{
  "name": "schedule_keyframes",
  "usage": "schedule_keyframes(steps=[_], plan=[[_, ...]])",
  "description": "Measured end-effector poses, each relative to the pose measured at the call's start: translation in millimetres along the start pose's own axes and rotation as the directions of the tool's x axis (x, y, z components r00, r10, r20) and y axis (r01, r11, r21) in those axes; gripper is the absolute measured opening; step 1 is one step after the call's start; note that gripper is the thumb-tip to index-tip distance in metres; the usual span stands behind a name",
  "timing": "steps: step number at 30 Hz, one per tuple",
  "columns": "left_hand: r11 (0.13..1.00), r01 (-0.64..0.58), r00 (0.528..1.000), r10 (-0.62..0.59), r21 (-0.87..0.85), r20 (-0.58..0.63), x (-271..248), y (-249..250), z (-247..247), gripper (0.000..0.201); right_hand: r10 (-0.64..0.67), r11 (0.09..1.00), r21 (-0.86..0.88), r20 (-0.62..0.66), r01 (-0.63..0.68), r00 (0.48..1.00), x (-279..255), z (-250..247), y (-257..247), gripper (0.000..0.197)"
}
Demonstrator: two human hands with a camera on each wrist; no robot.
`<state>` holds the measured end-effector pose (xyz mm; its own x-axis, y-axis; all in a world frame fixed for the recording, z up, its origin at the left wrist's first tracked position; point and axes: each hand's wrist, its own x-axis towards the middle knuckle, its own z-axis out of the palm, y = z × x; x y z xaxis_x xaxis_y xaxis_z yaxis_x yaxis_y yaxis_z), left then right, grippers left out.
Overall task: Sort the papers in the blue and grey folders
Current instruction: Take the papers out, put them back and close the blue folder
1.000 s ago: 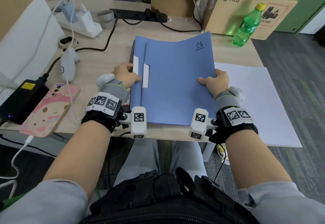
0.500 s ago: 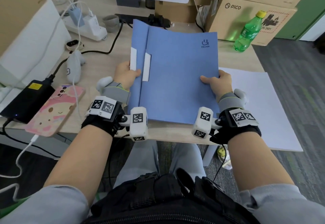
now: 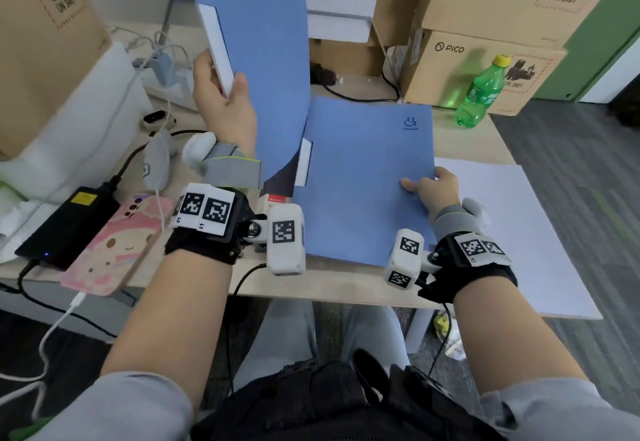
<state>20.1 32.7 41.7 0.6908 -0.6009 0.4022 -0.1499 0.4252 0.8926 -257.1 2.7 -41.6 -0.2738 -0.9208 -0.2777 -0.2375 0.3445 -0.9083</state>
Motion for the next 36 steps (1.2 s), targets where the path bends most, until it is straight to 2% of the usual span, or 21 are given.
schedule_keyframes(steps=[6,9,13,15,17,19,21,23,26,29,31,34,36], plan=[[0.994,-0.078,0.995,0.082,-0.072,0.057,4.6,18.1,15.7,0.026,-0.008,0.999,-0.044,0.011,0.009,1.000,0.9,11.1,-1.3,0.033],[0.995,-0.058,0.991,0.066,-0.076,0.114,2.1,14.6,20.5,0.022,-0.039,0.999,-0.016,0.065,0.040,0.997,0.7,21.5,-8.5,0.042],[0.998,-0.024,0.989,0.033,-0.059,0.146,-4.2,9.3,20.7,0.032,-0.040,0.999,-0.024,0.120,0.043,0.992,0.1,37.9,-20.2,0.046],[0.999,0.003,0.989,0.003,-0.041,0.147,-3.7,3.7,18.6,0.030,-0.056,0.993,-0.097,0.096,0.065,0.994,2.7,41.8,-23.2,0.042],[0.999,0.036,0.988,-0.033,-0.018,0.149,-3.6,-3.6,15.3,0.025,-0.105,0.973,-0.204,0.020,0.107,0.994,1.2,40.4,-26.9,0.032],[0.997,0.071,0.985,-0.071,0.004,0.159,-5.3,-12.0,13.3,0.023,-0.208,0.964,-0.186,-0.074,0.191,0.975,0.1,38.4,-30.4,0.028],[0.991,0.130,0.973,-0.131,0.015,0.188,-10.1,-19.5,13.7,0.022,-0.285,0.956,-0.103,-0.122,0.273,0.951,-3.8,35.8,-34.7,0.032],[0.981,0.187,0.952,-0.192,0.042,0.238,-16.6,-27.1,15.5,0.016,-0.312,0.950,-0.037,-0.122,0.310,0.942,-4.3,33.1,-35.9,0.033],[0.965,0.248,0.923,-0.261,0.082,0.281,-30.7,-37.9,20.3,0.007,-0.293,0.956,-0.033,-0.146,0.291,0.945,-3.4,21.4,-31.0,0.041],[0.956,0.268,0.897,-0.294,0.122,0.329,-45.4,-48.5,25.0,0.022,-0.311,0.950,-0.081,-0.206,0.301,0.928,-4.9,4.2,-17.8,0.035],[0.947,0.255,0.856,-0.315,0.195,0.411,-49.4,-52.8,23.7,0.025,-0.339,0.940,-0.122,-0.206,0.320,0.918,-5.1,-5.3,-9.4,0.032],[0.909,0.280,0.756,-0.408,0.310,0.512,-52.0,-54.8,18.0,0.016,-0.359,0.932,-0.131,-0.203,0.338,0.911,-6.2,-19.7,-0.5,0.036],[0.884,0.289,0.700,-0.458,0.368,0.548,-55.8,-54.4,16.6,0.027,-0.352,0.934,-0.150,-0.208,0.326,0.913,-7.8,-29.6,5.8,0.043]])
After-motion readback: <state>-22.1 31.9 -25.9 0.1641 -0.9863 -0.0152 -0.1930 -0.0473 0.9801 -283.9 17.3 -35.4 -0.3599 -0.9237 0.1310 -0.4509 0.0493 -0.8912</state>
